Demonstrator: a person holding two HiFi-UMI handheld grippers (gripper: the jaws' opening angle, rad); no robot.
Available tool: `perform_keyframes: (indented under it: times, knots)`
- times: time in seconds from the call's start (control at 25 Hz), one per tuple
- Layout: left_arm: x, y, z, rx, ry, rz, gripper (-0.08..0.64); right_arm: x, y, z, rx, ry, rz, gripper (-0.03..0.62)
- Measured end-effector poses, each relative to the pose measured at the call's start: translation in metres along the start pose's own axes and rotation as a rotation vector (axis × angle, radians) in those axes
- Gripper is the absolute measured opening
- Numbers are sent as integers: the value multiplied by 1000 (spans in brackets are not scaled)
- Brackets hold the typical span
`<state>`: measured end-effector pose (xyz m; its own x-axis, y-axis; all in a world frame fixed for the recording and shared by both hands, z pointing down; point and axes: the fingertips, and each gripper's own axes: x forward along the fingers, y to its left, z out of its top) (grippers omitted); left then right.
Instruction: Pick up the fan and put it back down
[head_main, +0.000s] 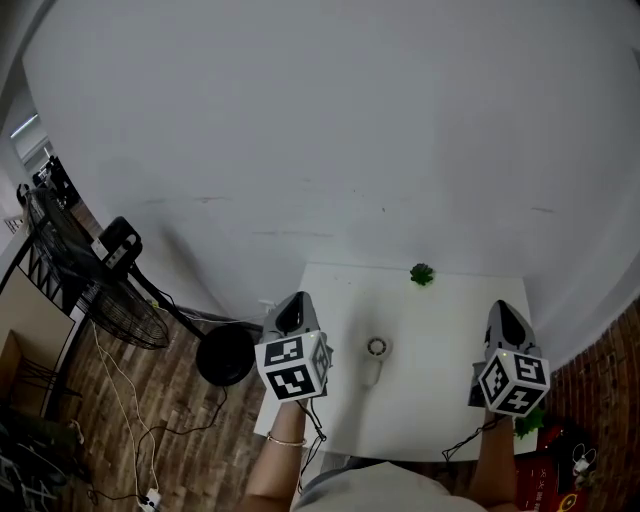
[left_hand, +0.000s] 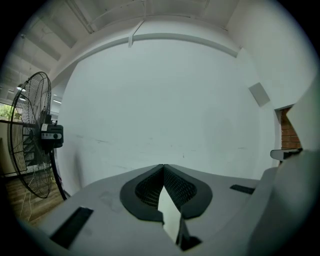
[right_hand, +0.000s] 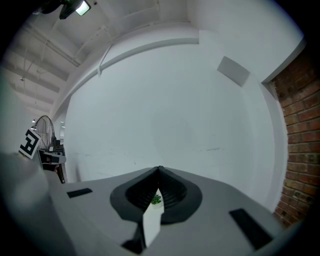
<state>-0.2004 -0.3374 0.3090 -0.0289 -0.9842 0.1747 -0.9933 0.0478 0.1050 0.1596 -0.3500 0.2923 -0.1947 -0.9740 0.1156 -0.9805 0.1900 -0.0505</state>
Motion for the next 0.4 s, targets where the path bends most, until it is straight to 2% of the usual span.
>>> perform_keyframes:
  times: [0.4]
  knots:
    - [3, 10, 2, -7, -3, 1, 11, 4, 7, -3, 17, 7, -3, 2]
